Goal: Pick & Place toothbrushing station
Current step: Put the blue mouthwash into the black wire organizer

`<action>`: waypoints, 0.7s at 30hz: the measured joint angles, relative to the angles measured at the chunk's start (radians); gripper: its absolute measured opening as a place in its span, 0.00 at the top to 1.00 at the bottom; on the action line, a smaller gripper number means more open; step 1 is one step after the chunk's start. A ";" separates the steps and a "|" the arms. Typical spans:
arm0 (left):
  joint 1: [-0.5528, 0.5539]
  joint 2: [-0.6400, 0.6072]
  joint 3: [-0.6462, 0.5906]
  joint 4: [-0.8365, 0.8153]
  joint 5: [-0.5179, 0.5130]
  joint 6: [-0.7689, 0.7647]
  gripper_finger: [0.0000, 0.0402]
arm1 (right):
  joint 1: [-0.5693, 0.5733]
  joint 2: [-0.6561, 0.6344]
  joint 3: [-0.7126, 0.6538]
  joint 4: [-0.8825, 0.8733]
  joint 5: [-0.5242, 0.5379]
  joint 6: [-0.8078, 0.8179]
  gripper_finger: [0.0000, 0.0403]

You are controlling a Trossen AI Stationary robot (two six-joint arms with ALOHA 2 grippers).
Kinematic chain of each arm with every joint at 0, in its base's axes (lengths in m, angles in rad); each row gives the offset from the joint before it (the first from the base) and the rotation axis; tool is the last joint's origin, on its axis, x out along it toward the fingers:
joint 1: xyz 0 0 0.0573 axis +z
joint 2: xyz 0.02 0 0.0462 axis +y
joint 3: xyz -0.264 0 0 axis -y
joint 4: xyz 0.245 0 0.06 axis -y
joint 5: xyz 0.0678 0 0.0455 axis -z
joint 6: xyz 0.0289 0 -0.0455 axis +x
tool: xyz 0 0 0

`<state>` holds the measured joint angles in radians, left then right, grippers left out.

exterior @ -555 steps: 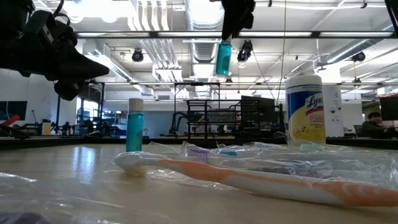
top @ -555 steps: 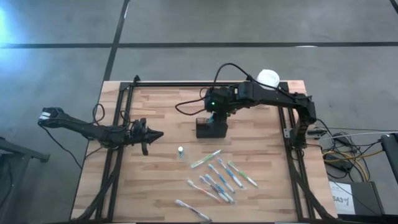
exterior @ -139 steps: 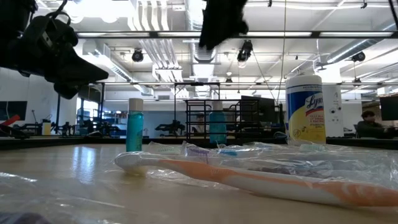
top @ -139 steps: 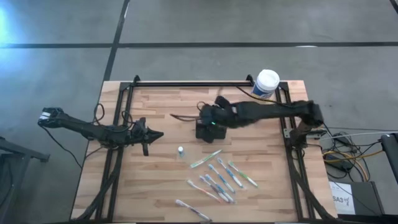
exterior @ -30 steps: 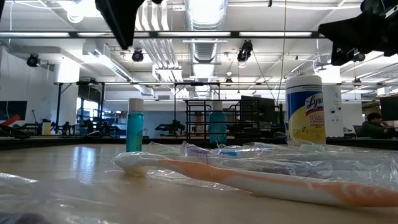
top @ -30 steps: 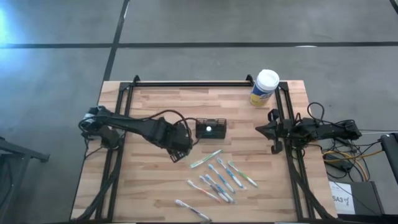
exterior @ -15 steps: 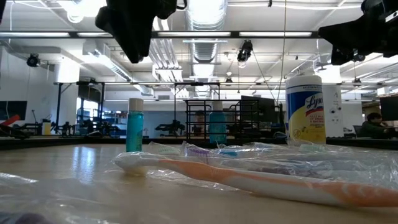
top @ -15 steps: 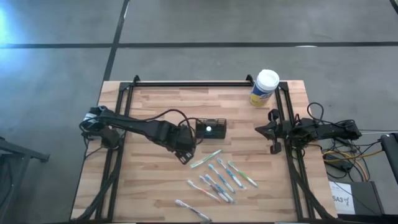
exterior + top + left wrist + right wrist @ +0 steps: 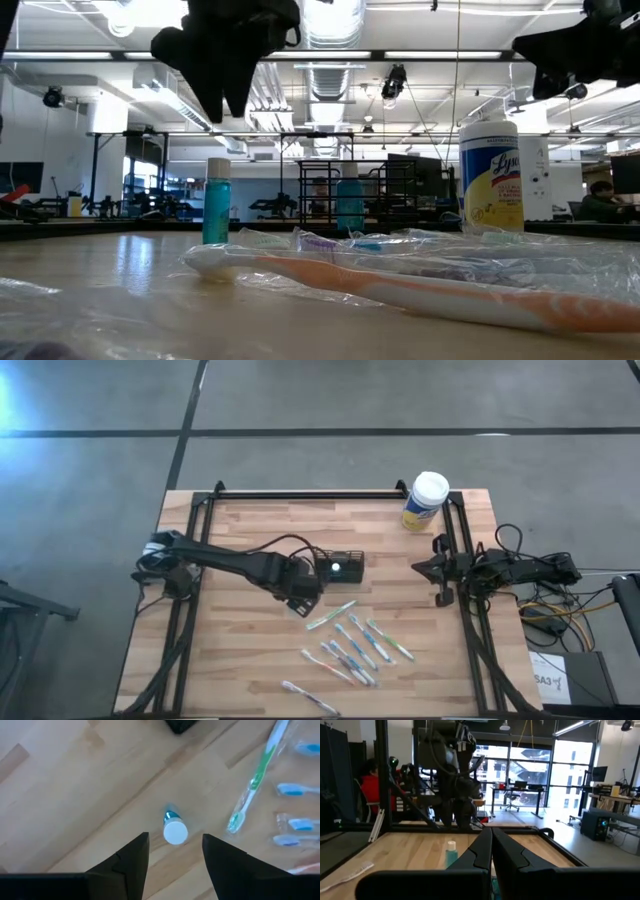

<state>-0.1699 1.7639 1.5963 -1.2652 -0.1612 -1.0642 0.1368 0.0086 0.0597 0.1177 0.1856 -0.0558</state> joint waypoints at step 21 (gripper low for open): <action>0.006 0.091 -0.056 0.062 0.065 0.087 0.53 | 0.000 0.000 0.000 -0.001 0.000 0.003 0.98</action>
<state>-0.1644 1.8545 1.5406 -1.2035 -0.0959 -0.9771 0.1368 0.0090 0.0597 0.1165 0.1852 -0.0525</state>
